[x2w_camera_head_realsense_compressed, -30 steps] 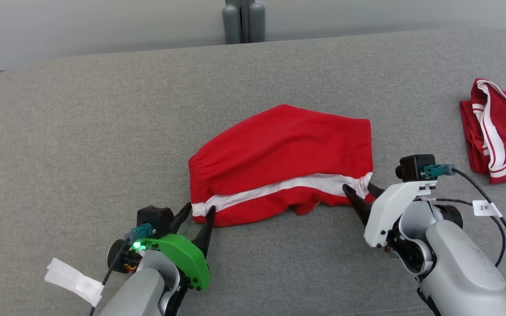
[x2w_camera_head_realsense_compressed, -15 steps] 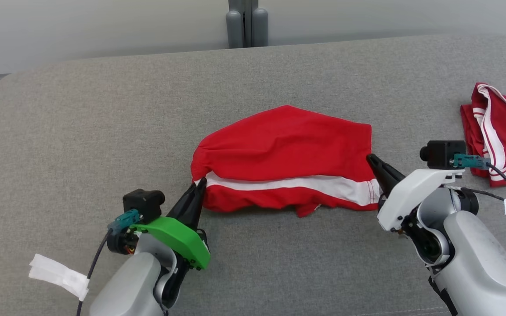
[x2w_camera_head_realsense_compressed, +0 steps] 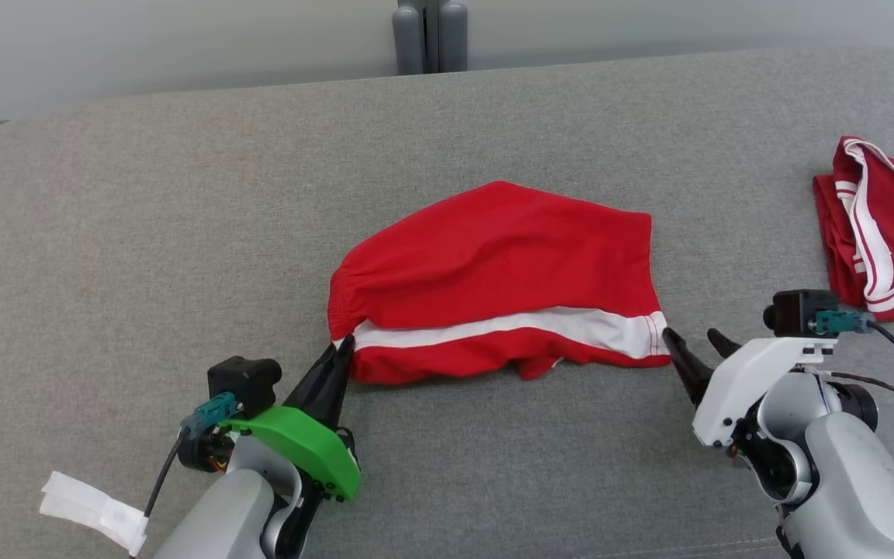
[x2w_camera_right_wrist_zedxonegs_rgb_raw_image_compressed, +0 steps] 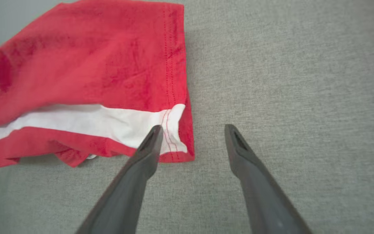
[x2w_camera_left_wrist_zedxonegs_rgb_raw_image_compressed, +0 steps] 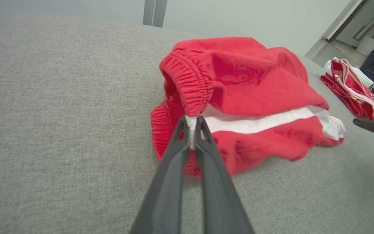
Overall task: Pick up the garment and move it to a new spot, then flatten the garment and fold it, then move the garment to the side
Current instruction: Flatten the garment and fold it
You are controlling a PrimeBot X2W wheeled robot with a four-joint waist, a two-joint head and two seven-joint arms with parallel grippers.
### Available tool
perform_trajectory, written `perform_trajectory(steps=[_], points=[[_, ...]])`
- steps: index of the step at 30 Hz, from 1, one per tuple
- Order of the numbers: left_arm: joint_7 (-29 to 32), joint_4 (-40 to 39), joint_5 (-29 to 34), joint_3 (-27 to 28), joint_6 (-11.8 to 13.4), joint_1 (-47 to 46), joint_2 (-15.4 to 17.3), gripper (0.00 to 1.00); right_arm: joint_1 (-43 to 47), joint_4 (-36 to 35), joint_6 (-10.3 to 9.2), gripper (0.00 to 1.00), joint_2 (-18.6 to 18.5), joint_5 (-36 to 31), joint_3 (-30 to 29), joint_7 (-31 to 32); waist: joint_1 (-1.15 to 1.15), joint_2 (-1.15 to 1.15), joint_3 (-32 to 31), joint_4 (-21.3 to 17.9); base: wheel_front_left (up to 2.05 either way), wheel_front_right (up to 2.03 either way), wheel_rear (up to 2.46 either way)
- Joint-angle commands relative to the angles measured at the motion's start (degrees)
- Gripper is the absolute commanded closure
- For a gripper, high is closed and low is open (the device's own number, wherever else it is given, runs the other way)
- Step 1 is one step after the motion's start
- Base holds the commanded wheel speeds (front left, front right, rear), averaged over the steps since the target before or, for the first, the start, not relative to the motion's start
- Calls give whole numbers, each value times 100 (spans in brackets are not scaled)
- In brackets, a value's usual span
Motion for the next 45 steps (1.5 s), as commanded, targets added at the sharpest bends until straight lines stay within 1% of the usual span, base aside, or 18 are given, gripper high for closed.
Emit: perform_trajectory(steps=[1, 7, 13, 17, 21, 22, 23, 24, 25, 26, 31, 36, 41, 45], points=[[-11, 7, -29, 11, 24, 43, 8, 100, -115, 60, 2, 0, 114, -87, -53, 99, 0, 0, 43, -5, 0, 0, 0], [-17, 24, -17, 4, 20, -29, -4, 100, -421, 290, 2, 0, 406, -342, -146, 539, 0, 0, 105, 36, 0, 0, 0], [-18, 61, -32, -34, 6, -105, -32, 100, -630, 547, 2, 0, 539, -493, -159, 911, 0, 0, 100, 123, 0, 0, 0], [-20, 80, -45, -58, -1, -128, -45, 100, -678, 642, 2, 0, 601, -562, -195, 996, 0, 0, 99, 168, 0, 0, 0], [-22, 92, -60, -65, -7, -133, -35, 100, -694, 600, 2, 0, 622, -554, -44, 978, 0, 0, 102, 169, 0, 0, 0], [-22, 92, -64, -64, -8, -129, -30, 100, -701, 603, 2, 3, 627, -546, -18, 966, 0, 0, 105, 164, 0, 0, 0], [-23, 93, -67, -64, -9, -127, -23, 100, -720, 607, 2, 29, 627, -531, 16, 942, 0, 0, 111, 157, 0, 0, 0], [-23, 94, -71, -67, -10, -125, -19, 100, -730, 625, 2, 58, 629, -521, 34, 920, 0, 0, 114, 151, 0, 0, 0], [-23, 94, -70, -71, -11, -122, -15, 100, -740, 655, 2, 93, 632, -503, 56, 890, 0, 0, 117, 144, 0, 0, 0], [-24, 94, -74, -74, -13, -121, -15, 100, -756, 678, 2, 100, 633, -502, 74, 856, 0, 0, 119, 141, 0, 0, 0], [-25, 88, -85, -74, -18, -157, -38, 100, -845, 726, 2, 100, 623, -442, 106, 575, 0, 0, 110, 130, 0, 0, 0], [-28, -20, -136, 38, -22, -164, -30, 100, -840, 514, 2, 100, 529, -300, 113, 257, 0, 0, 62, 109, 0, 0, 0], [-28, -560, -149, 453, -27, -109, -32, 100, -738, -130, 2, 100, 426, 47, 109, -111, 0, 0, 17, 71, 0, 0, 0], [-26, -1197, -205, 820, -38, 0, -77, 100, -601, -810, 2, 100, 319, 284, 9, -355, 0, 0, -16, 48, 0, 0, 0]])
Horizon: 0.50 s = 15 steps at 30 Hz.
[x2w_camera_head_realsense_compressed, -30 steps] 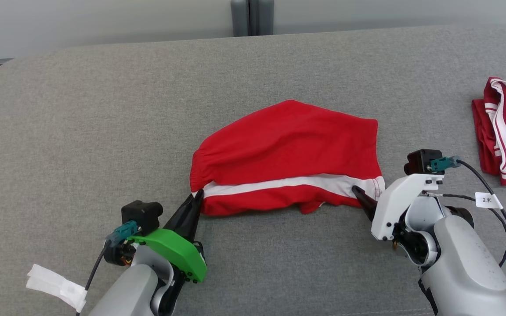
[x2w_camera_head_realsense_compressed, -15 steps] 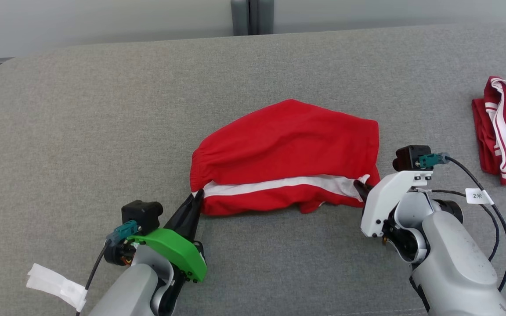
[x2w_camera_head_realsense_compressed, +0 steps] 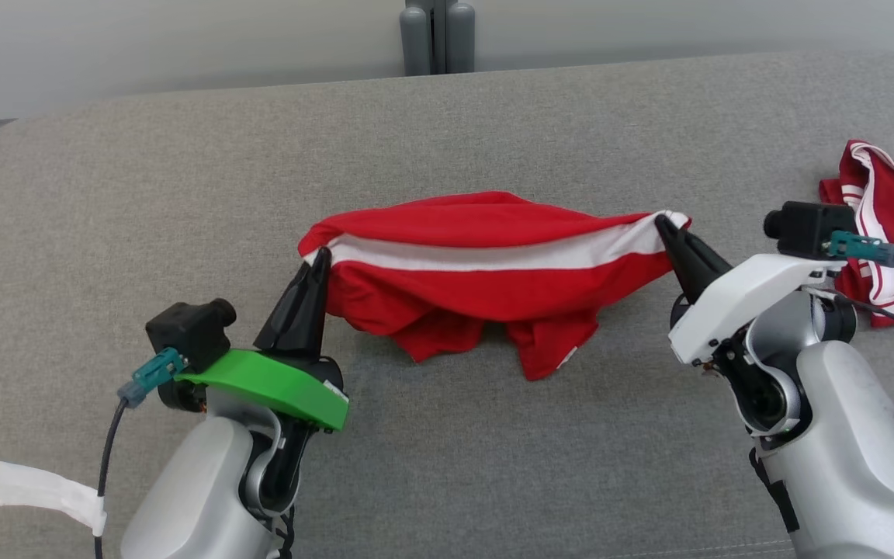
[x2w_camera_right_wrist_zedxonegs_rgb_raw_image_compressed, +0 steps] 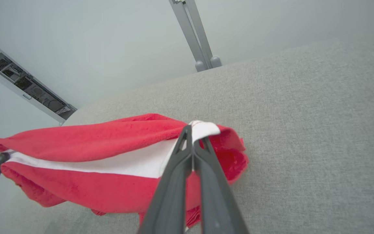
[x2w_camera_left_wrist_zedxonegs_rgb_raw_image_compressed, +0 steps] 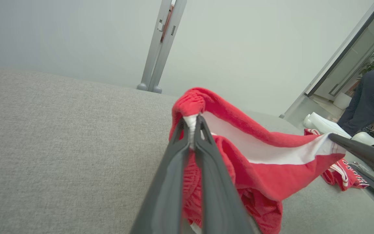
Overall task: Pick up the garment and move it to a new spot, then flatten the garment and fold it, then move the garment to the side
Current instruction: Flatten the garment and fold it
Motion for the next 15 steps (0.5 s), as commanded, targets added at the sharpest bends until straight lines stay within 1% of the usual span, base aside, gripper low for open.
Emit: perform_trajectory(steps=[1, 5, 9, 11, 13, 15], points=[[-15, -205, -41, 82, -33, 72, -16, 100, 87, -240, 2, 100, -65, 51, -36, -95, 0, 0, -4, -17, 0, 0, 0], [-11, -789, -172, 64, -35, -69, 59, 100, 122, -853, 2, 100, -146, 99, -166, -249, 0, 0, 63, -59, 0, 0, 0], [148, -1267, -382, -50, -41, -365, 133, 100, -47, -1332, 2, 100, -110, 108, -281, -300, 0, 0, 205, -90, 0, 0, 0], [230, -1445, -533, -51, -42, -568, 186, 100, -193, -1523, 2, 100, -96, 91, -297, -277, 0, 0, 317, -128, 0, 0, 0], [330, -1506, -558, -61, -42, -800, 296, 100, -401, -1628, 2, 100, -110, 55, -255, -210, 0, 0, 457, -194, 0, 0, 0], [428, -1504, -655, -42, -43, -1070, 330, 100, -773, -1619, 2, 100, -216, -34, -77, -94, 0, 0, 665, -294, 0, 0, 0]])
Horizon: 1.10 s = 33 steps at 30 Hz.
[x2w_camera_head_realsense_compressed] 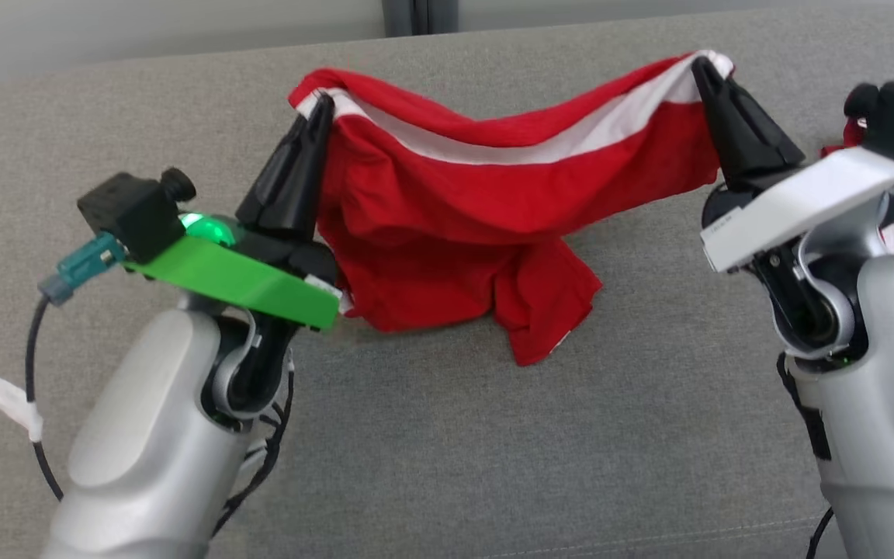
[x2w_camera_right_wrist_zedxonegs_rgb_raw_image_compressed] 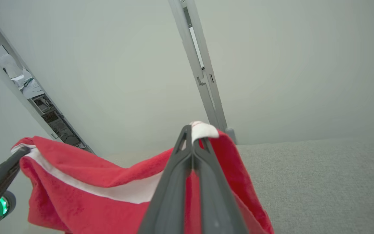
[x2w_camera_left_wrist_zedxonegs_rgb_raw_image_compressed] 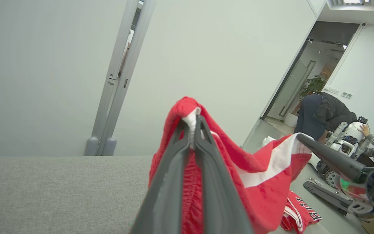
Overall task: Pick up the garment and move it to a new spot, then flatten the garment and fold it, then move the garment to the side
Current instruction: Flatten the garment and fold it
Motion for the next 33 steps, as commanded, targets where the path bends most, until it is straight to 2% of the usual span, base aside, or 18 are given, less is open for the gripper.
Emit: perform_trajectory(steps=[1, 5, 9, 13, 16, 21, 24, 27, 33], points=[[75, 26, -78, 17, -24, -303, 66, 100, -373, 59, 2, 100, -53, -24, 108, 53, 0, 0, 375, -203, 0, 0, 0], [198, 311, -125, 30, -25, -1099, 133, 100, -1381, 534, 2, 100, -329, -164, 436, -24, 0, 0, 857, -303, 0, 0, 0], [82, 973, -130, 62, -23, -2158, 95, 100, -2629, 1363, 2, 100, -453, -261, 714, -393, 0, 0, 1292, -389, 0, 0, 0], [-232, 1413, -48, 52, -21, -3113, 77, 100, -3716, 2120, 2, 100, -303, -342, 723, -1106, 0, 0, 1529, -482, 0, 0, 0], [-386, 1580, -48, 281, -20, -3698, -22, 100, -4409, 2552, 2, 100, -212, -553, 698, -1749, 0, 0, 1592, -483, 0, 0, 0], [-411, 1212, 177, 859, -20, -4129, -236, 100, -5177, 2973, 2, 100, -171, -946, 623, -2572, 0, 0, 1595, -464, 0, 0, 0], [-406, 977, 235, 883, -20, -3911, -313, 100, -5140, 3112, 2, 100, -221, -1128, 738, -2688, 0, 0, 1626, -433, 0, 0, 0], [-407, 1075, 144, 426, -20, -3468, -195, 100, -4724, 3277, 2, 100, -372, -1181, 1114, -2718, 0, 0, 1619, -393, 0, 0, 0], [-409, 1379, -328, -430, -21, -2305, 49, 100, -3442, 3152, 1, 100, -817, -557, 2026, -2528, 0, 0, 1426, -315, 0, 0, 0]])
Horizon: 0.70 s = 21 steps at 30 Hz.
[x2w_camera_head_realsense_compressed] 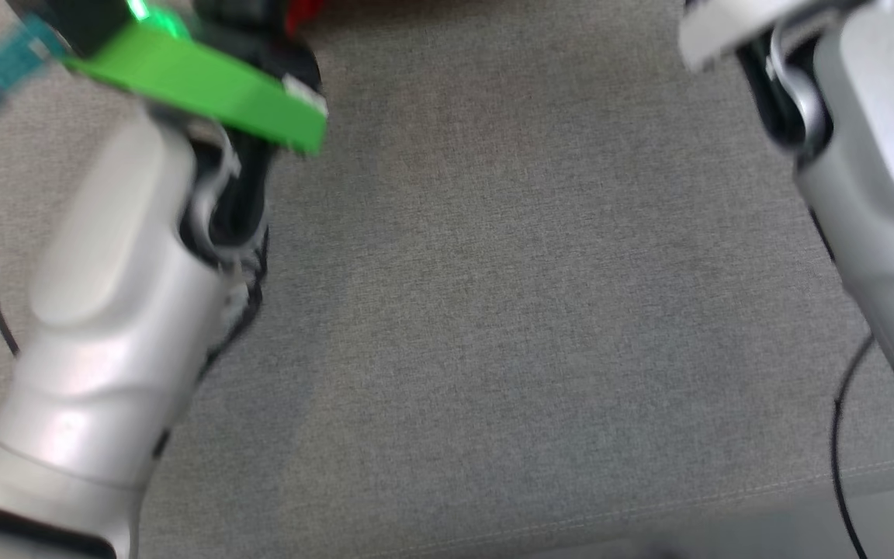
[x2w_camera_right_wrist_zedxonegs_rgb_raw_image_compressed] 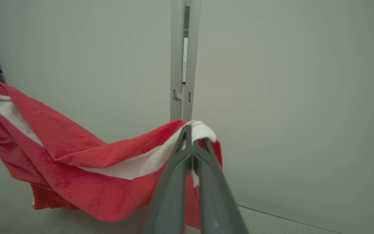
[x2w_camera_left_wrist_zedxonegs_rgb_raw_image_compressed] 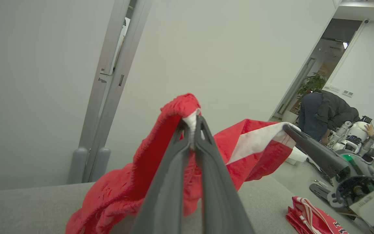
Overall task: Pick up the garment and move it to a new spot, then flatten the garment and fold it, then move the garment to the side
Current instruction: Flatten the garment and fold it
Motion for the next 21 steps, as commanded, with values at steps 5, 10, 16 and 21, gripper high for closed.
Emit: perform_trajectory(steps=[5, 10, 16, 21], points=[[1, 26, -362, -674, -14, 1145, 363, 100, 1377, -638, 1, 100, -673, 852, 522, 687, -1, 0, -470, 186, 0, 0, 0], [2, 26, -490, -1289, -13, 2040, 776, 100, 2552, -1696, -2, 100, -1481, 1363, 948, 1609, -1, 0, -914, 249, 0, 0, 0], [68, -8, -589, -1671, -14, 2989, 1131, 100, 3888, -2619, -2, 100, -1973, 1953, 653, 2773, -1, 0, -1411, 280, 0, 0, 0], [288, -289, -834, -1889, -5, 3680, 1432, 100, 5238, -3237, 0, 100, -2007, 2378, 80, 3841, -1, 0, -1714, 294, 0, 0, 0]])
